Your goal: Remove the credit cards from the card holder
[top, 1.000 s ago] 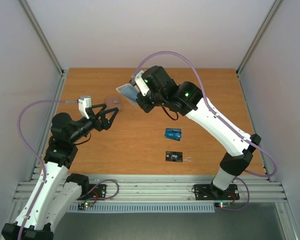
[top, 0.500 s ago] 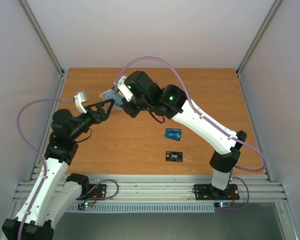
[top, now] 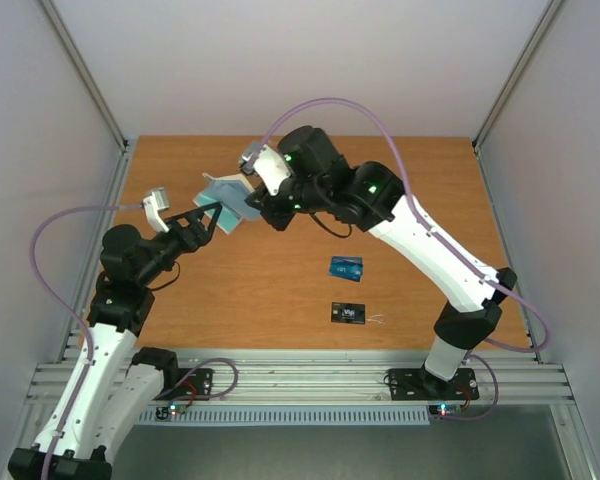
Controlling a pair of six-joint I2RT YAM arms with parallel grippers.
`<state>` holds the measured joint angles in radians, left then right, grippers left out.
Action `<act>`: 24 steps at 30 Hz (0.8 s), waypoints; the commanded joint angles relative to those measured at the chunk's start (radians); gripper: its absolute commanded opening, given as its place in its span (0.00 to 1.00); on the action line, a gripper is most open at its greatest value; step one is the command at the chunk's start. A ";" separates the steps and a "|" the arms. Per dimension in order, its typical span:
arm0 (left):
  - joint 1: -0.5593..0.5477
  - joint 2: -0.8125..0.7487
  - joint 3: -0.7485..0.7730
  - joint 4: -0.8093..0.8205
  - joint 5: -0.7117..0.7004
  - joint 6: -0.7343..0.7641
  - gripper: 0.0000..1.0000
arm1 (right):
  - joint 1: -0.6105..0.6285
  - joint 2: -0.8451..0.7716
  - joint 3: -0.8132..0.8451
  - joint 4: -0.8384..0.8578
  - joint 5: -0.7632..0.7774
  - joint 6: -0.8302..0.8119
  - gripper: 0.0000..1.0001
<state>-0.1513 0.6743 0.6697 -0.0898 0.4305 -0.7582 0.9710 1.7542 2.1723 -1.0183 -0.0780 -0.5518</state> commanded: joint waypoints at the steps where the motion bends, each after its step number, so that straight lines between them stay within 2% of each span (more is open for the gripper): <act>1: 0.008 -0.039 -0.023 0.134 0.147 0.133 0.86 | -0.089 -0.090 -0.035 0.070 -0.260 0.041 0.01; 4: 0.011 -0.061 -0.010 0.143 0.214 0.213 0.93 | -0.147 -0.125 -0.068 0.096 -0.445 0.040 0.01; 7: 0.016 -0.068 -0.011 0.196 0.280 0.199 0.98 | -0.203 -0.158 -0.114 0.131 -0.643 0.041 0.01; 10: 0.018 -0.067 -0.018 0.245 0.331 0.167 0.99 | -0.227 -0.177 -0.124 0.124 -0.730 0.019 0.01; 16: 0.019 -0.055 -0.009 0.276 0.353 0.156 0.99 | -0.231 -0.183 -0.123 0.095 -0.839 -0.028 0.01; 21: 0.019 -0.062 0.006 0.327 0.503 0.175 0.99 | -0.252 -0.184 -0.124 0.084 -0.833 -0.028 0.01; 24: 0.019 -0.081 0.034 0.289 0.577 0.225 0.99 | -0.281 -0.189 -0.129 0.085 -0.831 -0.010 0.01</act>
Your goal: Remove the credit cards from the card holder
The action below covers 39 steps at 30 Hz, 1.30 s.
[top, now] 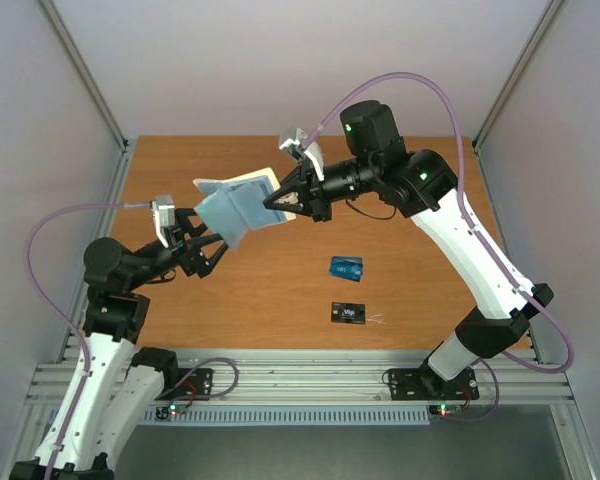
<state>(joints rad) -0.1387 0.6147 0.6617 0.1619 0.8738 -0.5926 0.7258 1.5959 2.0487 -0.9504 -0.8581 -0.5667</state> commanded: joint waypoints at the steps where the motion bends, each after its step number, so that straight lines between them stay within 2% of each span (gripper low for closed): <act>1: 0.007 -0.029 0.055 0.000 0.143 0.093 0.99 | -0.043 -0.033 -0.007 0.017 -0.053 0.006 0.01; 6: 0.007 -0.064 0.118 -0.191 0.142 0.248 0.99 | -0.063 -0.036 -0.007 0.021 -0.070 0.009 0.01; 12: 0.007 -0.069 0.142 -0.228 0.087 0.303 0.99 | -0.064 -0.034 -0.012 0.033 -0.103 0.008 0.01; 17: 0.007 -0.051 0.171 -0.292 -0.111 0.310 0.99 | -0.064 -0.034 -0.012 0.037 -0.124 0.015 0.01; 19: 0.007 -0.042 0.179 -0.300 -0.135 0.302 0.99 | -0.065 -0.031 -0.014 0.044 -0.138 0.020 0.01; 25: 0.007 -0.010 0.132 -0.156 -0.119 0.075 0.99 | -0.064 -0.023 -0.007 0.061 -0.188 0.019 0.01; 31: 0.005 0.073 0.089 0.178 -0.029 -0.173 0.99 | -0.063 -0.013 -0.013 0.058 -0.215 0.009 0.01; 34: -0.012 0.097 0.113 0.239 0.030 -0.194 0.99 | -0.063 -0.009 -0.015 0.066 -0.219 0.009 0.01; 35: -0.021 0.101 0.114 0.239 0.043 -0.181 0.97 | -0.064 -0.010 -0.018 0.075 -0.220 0.013 0.01; 37: -0.043 0.105 0.110 0.232 0.056 -0.163 0.87 | -0.063 -0.011 -0.030 0.111 -0.228 0.030 0.01; 39: -0.062 0.109 0.112 0.231 0.070 -0.136 0.70 | -0.063 -0.007 -0.035 0.126 -0.232 0.043 0.01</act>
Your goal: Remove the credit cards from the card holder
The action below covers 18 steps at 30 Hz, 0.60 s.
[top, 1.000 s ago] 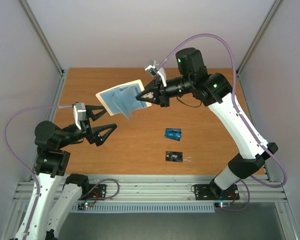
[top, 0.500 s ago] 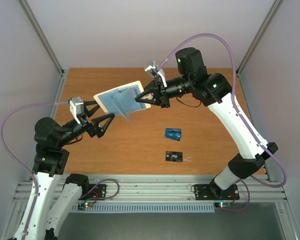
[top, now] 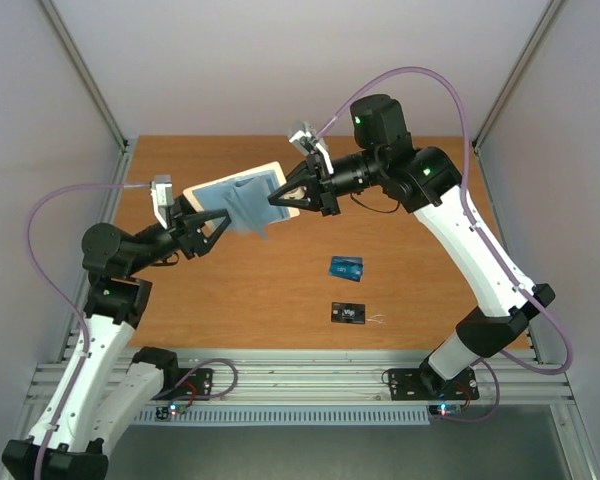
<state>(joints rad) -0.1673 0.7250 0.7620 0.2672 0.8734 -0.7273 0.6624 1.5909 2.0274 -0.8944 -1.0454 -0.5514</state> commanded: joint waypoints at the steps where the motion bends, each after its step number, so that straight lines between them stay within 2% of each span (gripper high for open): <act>1: -0.041 0.001 0.016 0.123 0.074 0.011 0.57 | -0.001 0.001 -0.013 0.069 -0.044 0.027 0.01; 6: -0.052 0.005 0.025 0.109 0.074 0.046 0.05 | -0.002 0.010 -0.020 0.063 -0.015 0.019 0.01; 7: -0.053 0.002 0.023 0.097 0.069 0.051 0.01 | -0.002 0.012 -0.024 0.064 0.000 0.017 0.01; 9: -0.052 -0.011 0.023 0.058 0.057 0.069 0.00 | -0.012 0.013 -0.038 0.070 0.031 0.024 0.05; 14: -0.052 -0.048 0.058 -0.203 -0.060 0.212 0.00 | -0.052 0.006 -0.089 0.076 0.115 0.065 0.41; 18: -0.052 -0.064 0.075 -0.366 -0.119 0.352 0.00 | -0.052 -0.010 -0.116 0.069 0.092 0.038 0.58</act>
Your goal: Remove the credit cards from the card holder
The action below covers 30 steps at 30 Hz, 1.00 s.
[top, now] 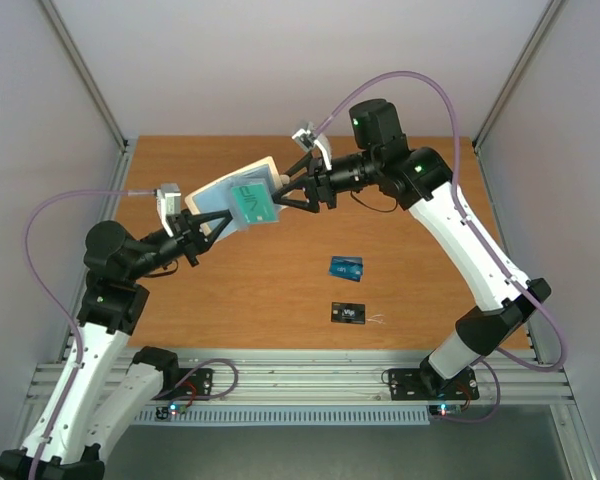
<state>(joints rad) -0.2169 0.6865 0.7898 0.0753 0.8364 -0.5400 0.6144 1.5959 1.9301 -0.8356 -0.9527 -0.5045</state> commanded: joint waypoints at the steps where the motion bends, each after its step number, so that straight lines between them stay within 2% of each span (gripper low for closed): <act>1: -0.002 -0.027 0.045 -0.176 -0.078 0.171 0.00 | -0.005 -0.020 -0.029 0.019 -0.043 -0.014 0.61; 3: -0.002 -0.030 0.033 -0.134 -0.049 0.158 0.00 | -0.004 -0.026 -0.051 0.042 -0.155 -0.016 0.67; 6: -0.002 -0.029 0.015 -0.040 -0.018 0.098 0.00 | -0.003 -0.027 -0.069 0.056 -0.284 -0.022 0.68; 9: -0.002 -0.023 0.014 -0.023 -0.015 0.075 0.00 | 0.003 -0.030 -0.079 0.055 -0.300 -0.027 0.68; 10: -0.002 -0.022 0.013 -0.022 -0.011 0.075 0.00 | 0.008 -0.032 -0.083 0.061 -0.263 -0.019 0.65; 11: -0.002 -0.022 0.011 -0.016 -0.005 0.075 0.00 | 0.013 -0.033 -0.096 0.092 -0.224 0.002 0.58; 14: -0.002 -0.021 0.000 0.012 0.007 0.057 0.00 | 0.017 -0.036 -0.147 0.222 -0.174 0.113 0.26; 16: -0.002 -0.021 -0.003 0.024 0.010 0.034 0.00 | 0.017 -0.042 -0.175 0.294 -0.146 0.168 0.16; 20: -0.002 -0.021 -0.003 0.018 0.014 0.033 0.00 | 0.018 -0.050 -0.198 0.358 -0.102 0.226 0.12; 25: -0.002 -0.017 -0.008 0.024 0.006 0.034 0.00 | 0.028 -0.033 -0.191 0.328 -0.056 0.234 0.20; 27: -0.002 -0.017 -0.008 0.023 0.009 0.032 0.00 | 0.037 -0.033 -0.193 0.323 -0.047 0.228 0.14; 29: -0.002 -0.018 -0.008 0.019 0.006 0.031 0.00 | 0.041 -0.035 -0.190 0.325 -0.045 0.223 0.02; 30: -0.001 -0.018 -0.009 0.013 -0.004 0.029 0.00 | 0.039 -0.039 -0.187 0.323 -0.041 0.220 0.01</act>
<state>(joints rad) -0.2165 0.6743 0.7872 0.0185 0.8268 -0.5022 0.6415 1.5772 1.7317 -0.5278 -1.0309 -0.2886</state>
